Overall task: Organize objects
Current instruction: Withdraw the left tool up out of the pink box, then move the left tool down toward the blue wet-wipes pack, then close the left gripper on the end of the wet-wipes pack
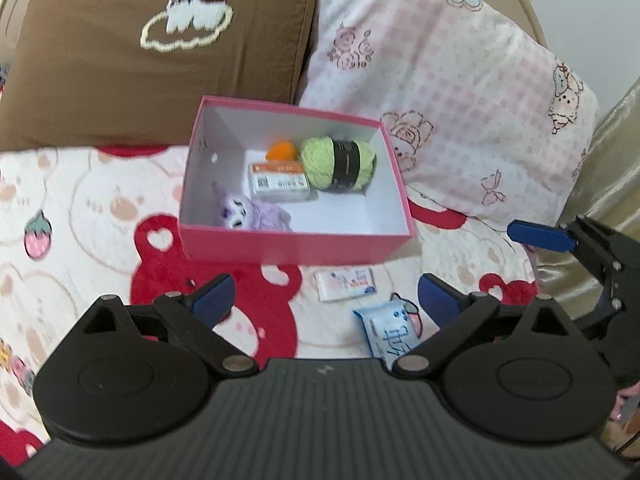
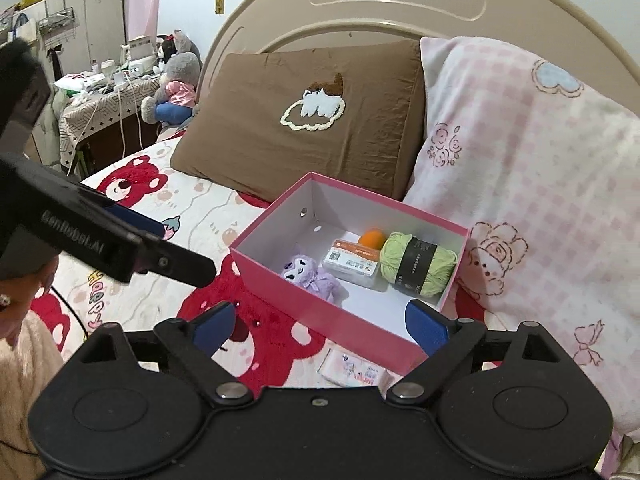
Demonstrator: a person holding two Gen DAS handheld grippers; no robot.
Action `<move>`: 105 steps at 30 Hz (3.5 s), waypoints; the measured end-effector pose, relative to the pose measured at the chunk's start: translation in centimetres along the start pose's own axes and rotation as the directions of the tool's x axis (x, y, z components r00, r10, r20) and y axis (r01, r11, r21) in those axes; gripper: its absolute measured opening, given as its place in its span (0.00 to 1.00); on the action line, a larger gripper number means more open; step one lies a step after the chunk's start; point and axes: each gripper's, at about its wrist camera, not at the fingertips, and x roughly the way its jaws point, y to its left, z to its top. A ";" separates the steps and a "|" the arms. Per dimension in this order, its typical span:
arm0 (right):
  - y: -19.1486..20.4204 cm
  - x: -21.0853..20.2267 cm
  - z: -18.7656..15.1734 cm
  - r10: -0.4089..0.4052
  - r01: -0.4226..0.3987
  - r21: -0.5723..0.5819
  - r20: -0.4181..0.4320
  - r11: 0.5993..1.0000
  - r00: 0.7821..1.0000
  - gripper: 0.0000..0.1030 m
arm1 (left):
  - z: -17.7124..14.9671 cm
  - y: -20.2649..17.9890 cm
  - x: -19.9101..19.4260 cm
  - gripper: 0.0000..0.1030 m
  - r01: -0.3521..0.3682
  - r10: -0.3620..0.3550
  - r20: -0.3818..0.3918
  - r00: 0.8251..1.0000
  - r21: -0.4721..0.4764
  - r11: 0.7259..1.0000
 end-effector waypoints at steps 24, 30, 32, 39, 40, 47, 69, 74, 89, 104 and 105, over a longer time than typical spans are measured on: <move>-1.5 0.0 -7.6 -0.040 0.044 0.061 -0.057 0.997 0.998 0.92 | -5.8 -1.7 6.3 0.96 -0.033 0.034 -0.063 0.997 0.013 0.999; -1.1 0.7 -9.1 -0.062 0.065 0.026 -0.116 0.998 0.991 0.91 | -6.9 -2.6 7.4 0.96 -0.051 0.056 -0.079 0.995 0.067 0.996; -1.0 0.9 -9.5 -0.053 0.058 0.035 -0.131 0.998 0.990 0.91 | -7.1 -2.6 7.7 0.96 -0.043 0.048 -0.098 0.994 0.053 0.998; -0.2 1.3 -10.7 -0.033 0.038 0.029 -0.147 0.999 0.989 0.91 | -8.3 -2.9 8.7 0.96 -0.018 0.023 -0.106 0.994 0.044 0.999; 0.0 1.5 -10.8 -0.038 0.041 0.015 -0.150 0.999 0.988 0.91 | -8.4 -2.8 8.9 0.96 -0.009 0.013 -0.116 0.993 0.034 0.999; 0.3 2.8 -12.4 -0.060 0.046 -0.091 -0.153 0.995 0.986 0.91 | -10.2 -2.4 10.9 0.96 -0.006 0.008 -0.123 0.992 0.012 1.000; -1.6 9.6 -17.7 -0.097 0.095 -0.019 -0.173 0.995 0.980 0.91 | -13.0 -3.2 18.1 0.95 0.046 -0.046 -0.136 0.990 -0.006 0.999; -2.0 11.7 -19.3 -0.095 0.095 -0.011 -0.240 0.995 0.966 0.91 | -13.0 -4.2 19.0 0.95 0.060 -0.054 -0.148 0.988 0.036 0.998; -2.8 12.2 -19.8 -0.016 0.056 0.178 -0.218 0.983 0.976 0.91 | -13.5 -3.7 21.4 0.58 0.107 -0.109 -0.141 0.984 -0.023 0.994; -2.1 12.3 -20.3 -0.108 0.153 0.191 -0.226 0.970 0.968 0.76 | -14.2 -4.7 21.9 0.25 0.198 -0.200 -0.151 0.968 -0.028 0.980; -2.0 12.4 -20.2 -0.116 0.161 0.187 -0.230 0.969 0.966 0.76 | -14.2 -4.7 21.9 0.25 0.203 -0.205 -0.150 0.967 -0.028 0.979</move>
